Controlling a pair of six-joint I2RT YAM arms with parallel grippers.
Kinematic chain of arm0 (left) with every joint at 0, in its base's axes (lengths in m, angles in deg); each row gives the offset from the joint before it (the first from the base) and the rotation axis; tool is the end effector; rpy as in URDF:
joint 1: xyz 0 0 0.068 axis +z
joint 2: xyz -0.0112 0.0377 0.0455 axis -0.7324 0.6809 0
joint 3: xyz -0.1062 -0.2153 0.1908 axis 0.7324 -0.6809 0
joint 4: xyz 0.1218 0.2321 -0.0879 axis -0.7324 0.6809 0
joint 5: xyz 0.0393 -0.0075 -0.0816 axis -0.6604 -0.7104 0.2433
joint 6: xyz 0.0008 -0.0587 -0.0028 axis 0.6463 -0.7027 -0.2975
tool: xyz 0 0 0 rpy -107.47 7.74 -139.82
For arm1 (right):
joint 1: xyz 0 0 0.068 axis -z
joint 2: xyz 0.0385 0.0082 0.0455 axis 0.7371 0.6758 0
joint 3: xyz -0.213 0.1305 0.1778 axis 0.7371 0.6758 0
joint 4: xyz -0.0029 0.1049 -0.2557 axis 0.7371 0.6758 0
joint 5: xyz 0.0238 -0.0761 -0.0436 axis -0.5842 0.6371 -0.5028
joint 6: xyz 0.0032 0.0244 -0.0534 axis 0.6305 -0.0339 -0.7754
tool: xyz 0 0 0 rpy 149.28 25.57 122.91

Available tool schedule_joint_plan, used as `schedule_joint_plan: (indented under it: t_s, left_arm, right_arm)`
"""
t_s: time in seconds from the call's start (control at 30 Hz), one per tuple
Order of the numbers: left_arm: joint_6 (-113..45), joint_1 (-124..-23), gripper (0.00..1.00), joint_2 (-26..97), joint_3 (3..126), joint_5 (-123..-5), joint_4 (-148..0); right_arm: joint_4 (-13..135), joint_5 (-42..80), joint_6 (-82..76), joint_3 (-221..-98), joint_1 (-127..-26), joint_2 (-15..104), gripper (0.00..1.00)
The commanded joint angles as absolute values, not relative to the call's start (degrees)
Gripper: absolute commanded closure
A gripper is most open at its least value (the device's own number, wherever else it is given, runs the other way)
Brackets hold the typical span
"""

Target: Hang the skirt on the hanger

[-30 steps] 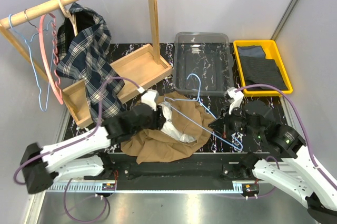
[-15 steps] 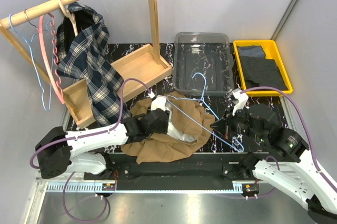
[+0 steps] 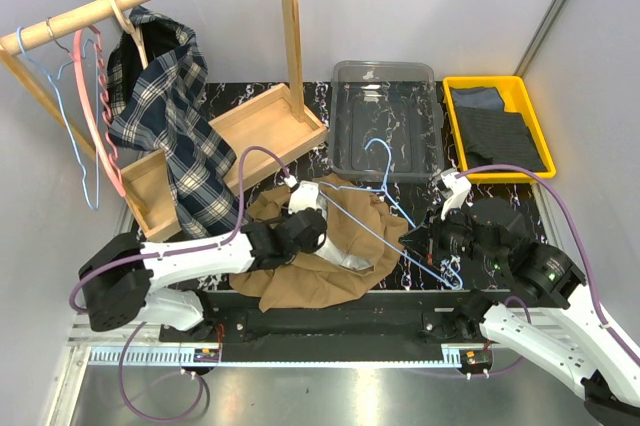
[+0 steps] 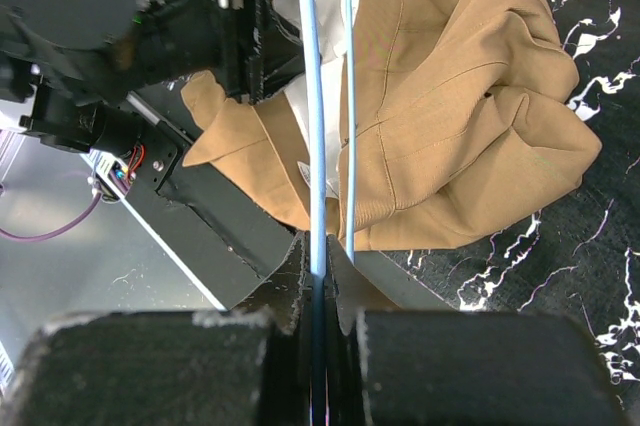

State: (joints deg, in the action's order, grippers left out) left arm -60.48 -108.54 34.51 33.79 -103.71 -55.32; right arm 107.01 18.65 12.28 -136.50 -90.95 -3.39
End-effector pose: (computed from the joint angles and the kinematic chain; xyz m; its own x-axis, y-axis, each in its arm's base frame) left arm 0.1448 -0.2195 0.2261 -0.6453 0.0982 -0.7576 0.2424 0.9668 -0.0812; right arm 0.0678 0.0720 0.3686 -0.5916 -0.0504 -0.8047 -0.5888 0.7089 0.3884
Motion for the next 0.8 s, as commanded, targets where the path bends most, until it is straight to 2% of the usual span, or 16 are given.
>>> schedule_joint_plan:
  t_s: [0.0,0.13,0.23,0.27,0.37,0.6,0.77]
  left_arm:
    - [-61.99,-108.79,0.55,37.30,36.37,-105.62,-57.29]
    - [-61.46,-108.79,0.60,38.54,36.64,-106.85,-57.46]
    - [-60.93,-108.79,0.74,38.98,37.08,-107.91,-57.29]
    - [-60.76,-108.79,0.83,38.98,37.34,-108.17,-57.20]
    - [-60.76,-108.79,1.00,38.89,37.87,-109.40,-56.06]
    - [-60.76,-108.44,1.00,32.66,36.99,-112.30,-52.63]
    - [-62.25,-106.86,1.00,25.90,33.92,-111.60,-50.79]
  right_arm:
    - [105.89,19.36,12.67,-137.09,-91.34,-3.21,1.00]
    - [105.89,19.45,12.76,-137.09,-91.34,-3.21,1.00]
    - [105.71,19.45,12.93,-137.01,-91.34,-3.12,1.00]
    - [105.54,19.36,12.93,-136.92,-91.43,-3.03,1.00]
    - [105.62,19.10,13.02,-136.92,-91.43,-2.94,1.00]
    - [108.52,19.01,9.95,-140.17,-91.43,-2.77,1.00]
    - [109.14,14.00,8.27,-140.96,-91.43,-2.51,1.00]
